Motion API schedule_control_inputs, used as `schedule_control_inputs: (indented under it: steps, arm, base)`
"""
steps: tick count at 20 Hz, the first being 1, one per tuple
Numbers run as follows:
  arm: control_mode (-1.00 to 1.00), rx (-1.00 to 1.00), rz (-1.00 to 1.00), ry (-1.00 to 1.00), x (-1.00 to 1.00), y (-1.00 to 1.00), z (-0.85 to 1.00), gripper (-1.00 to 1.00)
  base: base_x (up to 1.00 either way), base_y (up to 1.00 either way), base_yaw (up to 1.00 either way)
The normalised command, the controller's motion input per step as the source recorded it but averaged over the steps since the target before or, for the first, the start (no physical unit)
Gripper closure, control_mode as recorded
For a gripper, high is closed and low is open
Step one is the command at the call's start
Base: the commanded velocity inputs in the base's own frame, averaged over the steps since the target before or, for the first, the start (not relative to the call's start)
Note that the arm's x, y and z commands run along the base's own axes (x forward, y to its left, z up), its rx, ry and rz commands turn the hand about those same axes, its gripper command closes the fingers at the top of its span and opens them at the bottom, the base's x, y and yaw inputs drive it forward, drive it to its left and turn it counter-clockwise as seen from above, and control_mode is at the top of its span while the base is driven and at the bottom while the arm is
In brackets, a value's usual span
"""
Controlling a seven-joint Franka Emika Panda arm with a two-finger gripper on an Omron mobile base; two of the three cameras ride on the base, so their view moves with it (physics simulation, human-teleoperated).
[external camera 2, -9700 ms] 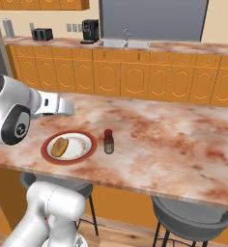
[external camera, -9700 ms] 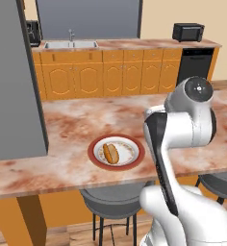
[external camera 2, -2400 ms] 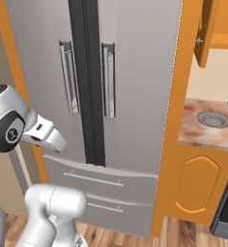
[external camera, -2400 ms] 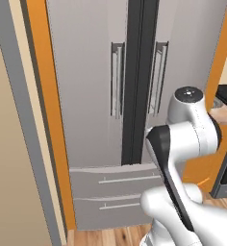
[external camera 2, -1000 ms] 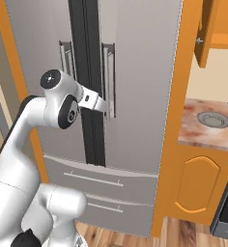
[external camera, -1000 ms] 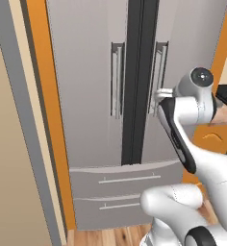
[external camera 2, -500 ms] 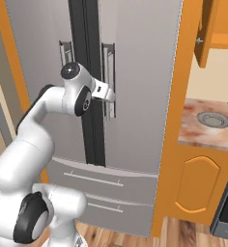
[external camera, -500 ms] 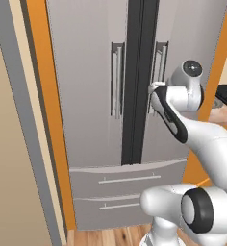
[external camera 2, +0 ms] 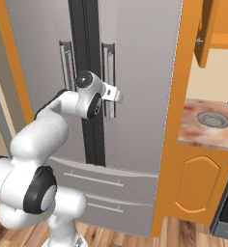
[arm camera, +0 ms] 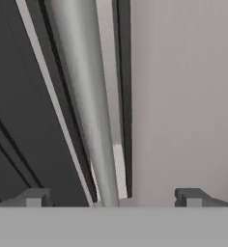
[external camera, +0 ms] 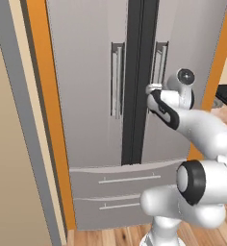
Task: Move the hot dog bun to the plate on the dining table and place the condiment next to that plate. Then navigate to the fridge and take the sausage and place it on the plate as well.
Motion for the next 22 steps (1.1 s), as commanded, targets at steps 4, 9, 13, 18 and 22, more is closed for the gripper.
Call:
schedule_control_inputs:
  steps: [4, 9, 13, 18, 22]
  arm:
    - [-1.0, 0.0, 0.0, -0.05, 0.64, 0.0, -0.19, -1.0]
    - [-1.0, 0.0, 0.0, -0.04, 0.73, 0.0, -0.16, -1.0]
    - [-1.0, 0.0, 0.0, -0.01, 0.74, 0.0, -0.18, 1.0]
    - [-1.0, 0.0, 0.0, -0.04, 0.13, -0.38, -0.01, 1.0]
    - [-1.0, 0.0, 0.0, -0.14, -0.71, -0.71, 0.14, 1.0]
  base:
    - [0.0, 0.0, 0.0]
    - [0.0, 0.0, 0.0]
    - [0.0, 0.0, 0.0]
    - [0.0, 0.0, 0.0]
    - [0.0, 0.0, 0.0]
